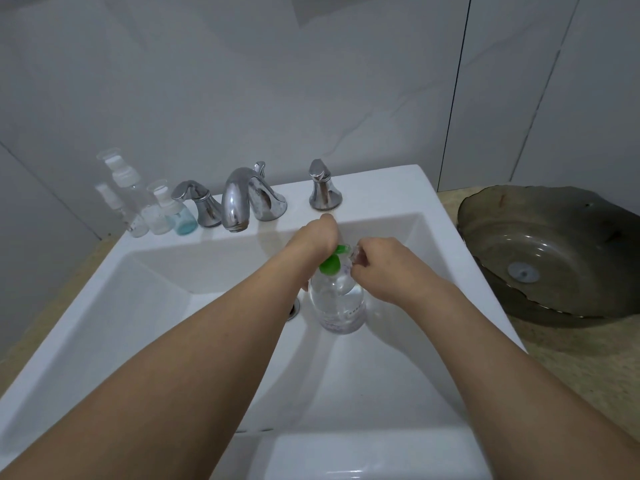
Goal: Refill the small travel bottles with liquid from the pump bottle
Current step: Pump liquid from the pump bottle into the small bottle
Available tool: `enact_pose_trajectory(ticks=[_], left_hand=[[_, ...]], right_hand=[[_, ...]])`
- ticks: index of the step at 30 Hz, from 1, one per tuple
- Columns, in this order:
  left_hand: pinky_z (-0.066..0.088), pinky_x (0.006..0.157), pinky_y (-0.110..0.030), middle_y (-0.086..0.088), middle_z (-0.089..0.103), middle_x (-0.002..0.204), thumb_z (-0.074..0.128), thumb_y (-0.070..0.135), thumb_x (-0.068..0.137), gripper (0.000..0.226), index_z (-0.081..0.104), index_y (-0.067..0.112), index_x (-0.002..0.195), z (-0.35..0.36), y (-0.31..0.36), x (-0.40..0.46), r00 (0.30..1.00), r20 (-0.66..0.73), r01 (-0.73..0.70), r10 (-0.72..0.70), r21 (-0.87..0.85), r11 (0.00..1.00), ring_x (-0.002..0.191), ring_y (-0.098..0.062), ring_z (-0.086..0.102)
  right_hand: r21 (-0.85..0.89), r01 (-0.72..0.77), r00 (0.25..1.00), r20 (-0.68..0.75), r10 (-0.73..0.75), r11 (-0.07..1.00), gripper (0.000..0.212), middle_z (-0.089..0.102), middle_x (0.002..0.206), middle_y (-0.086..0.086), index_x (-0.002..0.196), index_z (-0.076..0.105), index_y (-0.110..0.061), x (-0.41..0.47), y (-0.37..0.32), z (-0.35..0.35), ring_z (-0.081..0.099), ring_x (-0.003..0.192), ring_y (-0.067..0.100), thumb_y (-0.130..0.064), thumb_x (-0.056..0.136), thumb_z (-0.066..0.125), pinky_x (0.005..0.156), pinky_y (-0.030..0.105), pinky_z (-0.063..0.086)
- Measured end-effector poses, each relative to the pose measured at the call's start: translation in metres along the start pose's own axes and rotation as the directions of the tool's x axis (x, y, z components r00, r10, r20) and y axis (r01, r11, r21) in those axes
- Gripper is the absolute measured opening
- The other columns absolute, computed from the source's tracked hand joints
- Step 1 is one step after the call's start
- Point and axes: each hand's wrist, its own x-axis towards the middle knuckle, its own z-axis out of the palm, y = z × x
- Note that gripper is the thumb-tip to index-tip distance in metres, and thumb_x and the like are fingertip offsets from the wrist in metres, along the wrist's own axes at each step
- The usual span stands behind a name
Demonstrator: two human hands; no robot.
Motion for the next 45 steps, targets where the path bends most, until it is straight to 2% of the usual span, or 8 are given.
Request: enact_pose_trajectory(ticks=[3, 7, 11, 17, 22, 28, 38, 45], left_hand=[[0.047, 0.098, -0.067, -0.021, 0.063, 0.118, 0.031, 0.037, 0.097, 0.047, 0.059, 0.005, 0.119, -0.007, -0.001, -0.003, 0.996, 0.083, 0.031, -0.037, 0.069, 0.997, 0.107, -0.048, 0.060], [0.032, 0.103, -0.080, -0.021, 0.055, 0.134, 0.032, 0.048, 0.103, 0.054, 0.046, 0.011, 0.140, -0.013, 0.004, -0.005, 0.985, 0.161, 0.059, -0.066, 0.048, 0.997, 0.129, -0.050, 0.046], [0.041, 0.096, -0.079, -0.017, 0.055, 0.101, 0.030, 0.045, 0.104, 0.046, 0.049, 0.008, 0.123, -0.018, 0.004, -0.003, 0.986, 0.148, 0.070, -0.080, 0.073, 0.995, 0.106, -0.048, 0.048], [0.046, 0.080, -0.082, -0.024, 0.056, 0.128, 0.034, 0.040, 0.095, 0.051, 0.056, 0.009, 0.129, -0.012, 0.008, -0.012, 0.987, 0.150, 0.047, -0.065, 0.116, 0.992, 0.116, -0.057, 0.053], [0.047, 0.089, -0.076, -0.024, 0.052, 0.133, 0.026, 0.034, 0.104, 0.041, 0.048, 0.005, 0.124, -0.007, 0.005, -0.014, 0.997, 0.074, 0.002, -0.011, 0.116, 0.993, 0.117, -0.055, 0.052], [0.048, 0.092, -0.075, -0.025, 0.045, 0.141, 0.014, 0.025, 0.109, 0.043, 0.041, 0.006, 0.137, -0.002, 0.002, -0.017, 0.999, 0.010, -0.053, 0.052, 0.149, 0.987, 0.121, -0.056, 0.049], [0.046, 0.092, -0.077, -0.022, 0.056, 0.126, 0.015, 0.077, 0.096, 0.088, 0.048, 0.008, 0.140, -0.014, 0.004, -0.009, 0.988, 0.142, 0.049, -0.065, 0.114, 0.992, 0.124, -0.055, 0.050], [0.043, 0.093, -0.079, -0.021, 0.054, 0.123, 0.014, 0.082, 0.093, 0.095, 0.038, 0.012, 0.152, -0.019, 0.011, -0.013, 0.981, 0.181, 0.048, -0.065, 0.099, 0.994, 0.132, -0.055, 0.044]], right_hand=[[0.029, 0.017, 1.000, -0.024, -0.017, 0.999, 0.006, 0.059, 0.086, 0.000, 0.079, 0.053, -0.020, -0.001, -0.001, -0.001, 0.057, 0.080, 0.024, -0.020, 0.085, 0.053, 0.072, 0.035, 0.051], [0.075, 0.046, 0.997, -0.072, -0.041, 0.996, 0.006, 0.062, 0.088, 0.001, 0.084, 0.057, -0.017, -0.003, -0.003, -0.004, 0.059, 0.081, 0.024, -0.022, 0.085, 0.054, 0.076, 0.039, 0.053], [0.102, 0.065, 0.996, -0.067, -0.058, 0.993, 0.006, 0.062, 0.089, 0.001, 0.086, 0.057, -0.017, -0.004, -0.005, -0.005, 0.059, 0.083, 0.024, -0.021, 0.085, 0.054, 0.078, 0.039, 0.053], [0.103, 0.041, 0.999, -0.024, -0.039, 0.994, 0.014, 0.063, 0.095, 0.003, 0.096, 0.058, -0.013, -0.004, -0.003, -0.005, 0.060, 0.086, 0.024, -0.023, 0.087, 0.054, 0.080, 0.040, 0.053], [0.080, 0.023, 1.000, 0.011, -0.024, 0.996, 0.010, 0.059, 0.089, 0.000, 0.088, 0.054, -0.015, -0.004, -0.001, -0.002, 0.058, 0.080, 0.023, -0.024, 0.089, 0.053, 0.071, 0.036, 0.049], [0.055, 0.007, 0.999, 0.046, -0.009, 0.998, 0.010, 0.057, 0.087, -0.003, 0.089, 0.054, -0.016, -0.003, 0.000, -0.002, 0.057, 0.079, 0.021, -0.025, 0.091, 0.052, 0.069, 0.034, 0.046], [0.099, 0.035, 0.999, 0.013, -0.037, 0.994, 0.008, 0.060, 0.090, 0.001, 0.090, 0.056, -0.014, -0.004, -0.003, -0.005, 0.058, 0.080, 0.021, -0.021, 0.089, 0.052, 0.069, 0.033, 0.046], [0.125, 0.063, 0.998, -0.027, -0.060, 0.990, 0.008, 0.062, 0.089, 0.002, 0.089, 0.057, -0.013, -0.004, -0.004, -0.007, 0.058, 0.081, 0.024, -0.020, 0.088, 0.053, 0.072, 0.035, 0.049]])
